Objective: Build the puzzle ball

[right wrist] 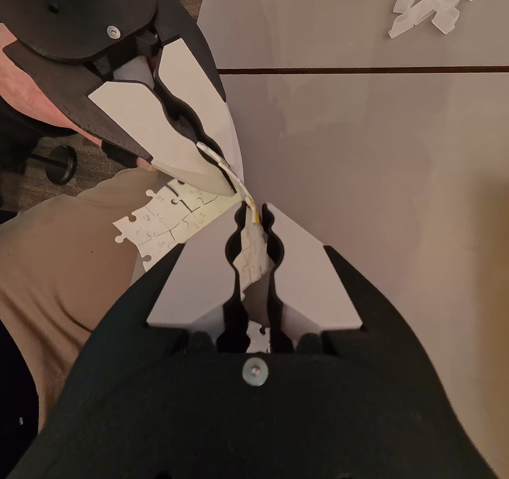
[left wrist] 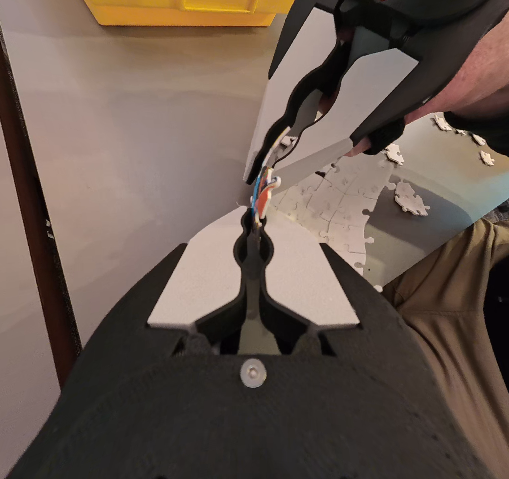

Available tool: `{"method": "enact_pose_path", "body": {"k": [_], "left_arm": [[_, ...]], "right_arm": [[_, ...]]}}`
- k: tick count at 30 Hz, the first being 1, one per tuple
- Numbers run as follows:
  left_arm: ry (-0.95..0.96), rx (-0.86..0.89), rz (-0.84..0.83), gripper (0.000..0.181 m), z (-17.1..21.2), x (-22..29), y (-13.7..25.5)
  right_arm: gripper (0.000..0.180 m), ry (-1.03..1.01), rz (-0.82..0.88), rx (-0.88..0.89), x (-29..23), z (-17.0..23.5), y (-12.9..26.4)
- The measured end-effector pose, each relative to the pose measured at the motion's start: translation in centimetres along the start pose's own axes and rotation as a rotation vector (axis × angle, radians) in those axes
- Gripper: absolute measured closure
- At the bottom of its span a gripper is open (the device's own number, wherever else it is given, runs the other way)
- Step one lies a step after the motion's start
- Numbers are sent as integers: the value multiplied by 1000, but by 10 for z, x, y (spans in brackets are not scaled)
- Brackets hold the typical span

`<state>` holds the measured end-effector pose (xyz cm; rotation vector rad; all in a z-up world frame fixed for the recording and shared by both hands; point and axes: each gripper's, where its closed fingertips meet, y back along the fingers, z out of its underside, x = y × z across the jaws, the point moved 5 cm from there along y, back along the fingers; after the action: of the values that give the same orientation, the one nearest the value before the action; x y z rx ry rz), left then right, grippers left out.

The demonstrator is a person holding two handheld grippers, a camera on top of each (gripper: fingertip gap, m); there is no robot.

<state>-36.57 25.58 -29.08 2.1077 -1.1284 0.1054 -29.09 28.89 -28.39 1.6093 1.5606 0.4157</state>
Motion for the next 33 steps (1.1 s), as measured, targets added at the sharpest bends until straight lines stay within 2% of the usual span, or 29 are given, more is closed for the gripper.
{"method": "enact_pose_path", "body": {"k": [3, 8, 17, 20, 27, 33], "left_arm": [[6, 5, 10, 178, 0, 0, 1], [48, 21, 19, 172, 0, -3, 3], [77, 39, 34, 164, 0, -2, 8], [92, 48, 44, 157, 0, -1, 12], [94, 44, 35, 156, 1, 2, 22], [93, 75, 9, 153, -2, 7, 31]], "right_arm": [[168, -12, -17, 13, 0, 0, 0], [152, -35, -24, 28, 2, 3, 9], [147, -86, 4, 156, 3, 13, 59], [148, -108, 30, 193, 3, 23, 77], [147, -134, 77, 279, -10, 46, 115], [146, -171, 139, 268, -22, 87, 134]]}}
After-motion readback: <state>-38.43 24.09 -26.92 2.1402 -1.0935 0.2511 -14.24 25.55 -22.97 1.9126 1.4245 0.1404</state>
